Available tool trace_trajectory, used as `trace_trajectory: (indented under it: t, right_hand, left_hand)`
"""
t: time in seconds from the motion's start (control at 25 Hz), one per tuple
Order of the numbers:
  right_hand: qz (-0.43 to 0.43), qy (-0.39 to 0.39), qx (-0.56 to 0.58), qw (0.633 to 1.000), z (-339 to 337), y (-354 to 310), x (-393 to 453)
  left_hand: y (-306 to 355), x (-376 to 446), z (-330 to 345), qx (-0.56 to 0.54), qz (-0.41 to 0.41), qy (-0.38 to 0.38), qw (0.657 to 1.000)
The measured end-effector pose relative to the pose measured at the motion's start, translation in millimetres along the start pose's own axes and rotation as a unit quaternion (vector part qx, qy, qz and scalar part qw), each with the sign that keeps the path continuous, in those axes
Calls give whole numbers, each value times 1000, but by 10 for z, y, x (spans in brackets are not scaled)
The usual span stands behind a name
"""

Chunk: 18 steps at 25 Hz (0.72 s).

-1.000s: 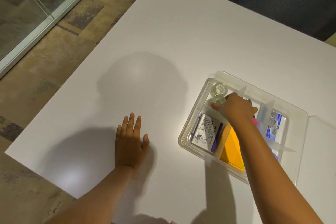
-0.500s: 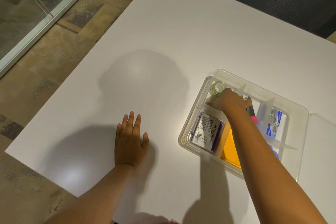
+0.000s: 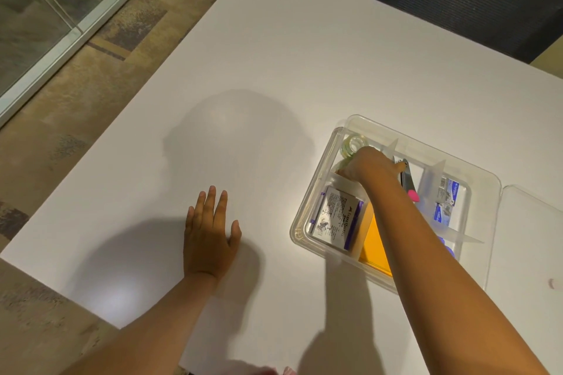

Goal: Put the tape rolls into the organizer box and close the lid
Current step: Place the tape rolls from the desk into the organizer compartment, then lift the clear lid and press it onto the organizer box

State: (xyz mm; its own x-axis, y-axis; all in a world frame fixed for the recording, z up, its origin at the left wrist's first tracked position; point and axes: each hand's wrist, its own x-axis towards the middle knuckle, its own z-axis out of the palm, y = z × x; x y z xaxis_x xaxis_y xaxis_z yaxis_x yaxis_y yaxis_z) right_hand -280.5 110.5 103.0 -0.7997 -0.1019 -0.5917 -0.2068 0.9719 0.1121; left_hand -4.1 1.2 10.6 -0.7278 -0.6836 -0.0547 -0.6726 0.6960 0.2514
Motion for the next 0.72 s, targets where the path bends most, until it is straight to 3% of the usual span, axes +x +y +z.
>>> trace_trajectory:
  t: [0.24, 0.32, 0.48, 0.6, 0.72]
  right_hand:
    - [-34, -22, 67, 997, -106, 89, -26]
    - [-57, 17, 156, 986, -258, 228, -100]
    - [-95, 110, 343, 928, -422, 905, -325]
    - [-110, 188, 389, 895, -255, 1631, -446]
    - [-66, 249, 399, 880, 124, 2340, -563]
  left_hand:
    - [-12, 19, 4, 1, 6, 2, 1000]
    - [-17, 34, -2, -7, 3, -2, 1000]
    - [-15, 5, 20, 22, 30, 12, 999]
    - [-9, -8, 23, 10, 17, 15, 1000]
    - [13, -20, 6, 15, 21, 8, 1000]
